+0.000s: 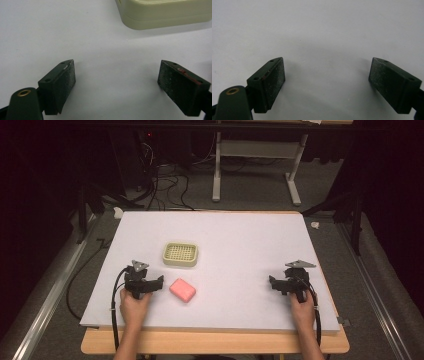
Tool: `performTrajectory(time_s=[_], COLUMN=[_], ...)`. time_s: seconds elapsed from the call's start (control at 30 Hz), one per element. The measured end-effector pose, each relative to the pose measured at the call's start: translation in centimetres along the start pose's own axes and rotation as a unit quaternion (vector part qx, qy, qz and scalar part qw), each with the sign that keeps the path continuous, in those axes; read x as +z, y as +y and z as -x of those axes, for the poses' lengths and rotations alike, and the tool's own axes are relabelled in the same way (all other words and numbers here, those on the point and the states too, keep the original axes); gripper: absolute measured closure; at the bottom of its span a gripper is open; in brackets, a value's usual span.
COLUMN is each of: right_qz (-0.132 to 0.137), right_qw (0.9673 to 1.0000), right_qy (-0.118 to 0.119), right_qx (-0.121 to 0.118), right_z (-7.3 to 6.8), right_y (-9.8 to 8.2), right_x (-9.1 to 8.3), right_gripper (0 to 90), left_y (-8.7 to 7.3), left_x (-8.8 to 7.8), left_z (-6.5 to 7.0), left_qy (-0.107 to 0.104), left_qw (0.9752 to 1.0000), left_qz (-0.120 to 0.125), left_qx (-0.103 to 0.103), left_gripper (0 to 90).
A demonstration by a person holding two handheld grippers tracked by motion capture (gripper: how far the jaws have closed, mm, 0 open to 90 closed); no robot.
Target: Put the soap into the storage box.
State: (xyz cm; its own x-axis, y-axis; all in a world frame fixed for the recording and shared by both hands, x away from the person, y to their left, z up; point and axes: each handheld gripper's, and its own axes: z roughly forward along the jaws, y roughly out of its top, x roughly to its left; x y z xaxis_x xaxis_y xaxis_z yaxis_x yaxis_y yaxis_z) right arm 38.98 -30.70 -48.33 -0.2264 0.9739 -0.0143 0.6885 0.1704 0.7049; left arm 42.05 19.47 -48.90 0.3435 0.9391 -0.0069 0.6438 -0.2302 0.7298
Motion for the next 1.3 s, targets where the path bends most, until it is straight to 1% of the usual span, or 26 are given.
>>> performTrajectory(time_s=[1.03,1.3], right_qz=[0.0,0.0], right_qw=[1.0,1.0], right_qy=[0.0,0.0], right_qx=[0.0,-0.001], right_z=[0.02,0.01], right_y=[0.01,0.01], right_x=[0.01,0.01], right_gripper=[14.2,14.2], left_y=[0.0,0.13], left_x=[0.0,0.04], left_z=[-0.06,-0.11], left_qy=[-0.002,-0.003], left_qw=[1.0,1.0], left_qz=[0.0,-0.004], left_qx=[-0.002,-0.004], left_gripper=[15.4,14.9])
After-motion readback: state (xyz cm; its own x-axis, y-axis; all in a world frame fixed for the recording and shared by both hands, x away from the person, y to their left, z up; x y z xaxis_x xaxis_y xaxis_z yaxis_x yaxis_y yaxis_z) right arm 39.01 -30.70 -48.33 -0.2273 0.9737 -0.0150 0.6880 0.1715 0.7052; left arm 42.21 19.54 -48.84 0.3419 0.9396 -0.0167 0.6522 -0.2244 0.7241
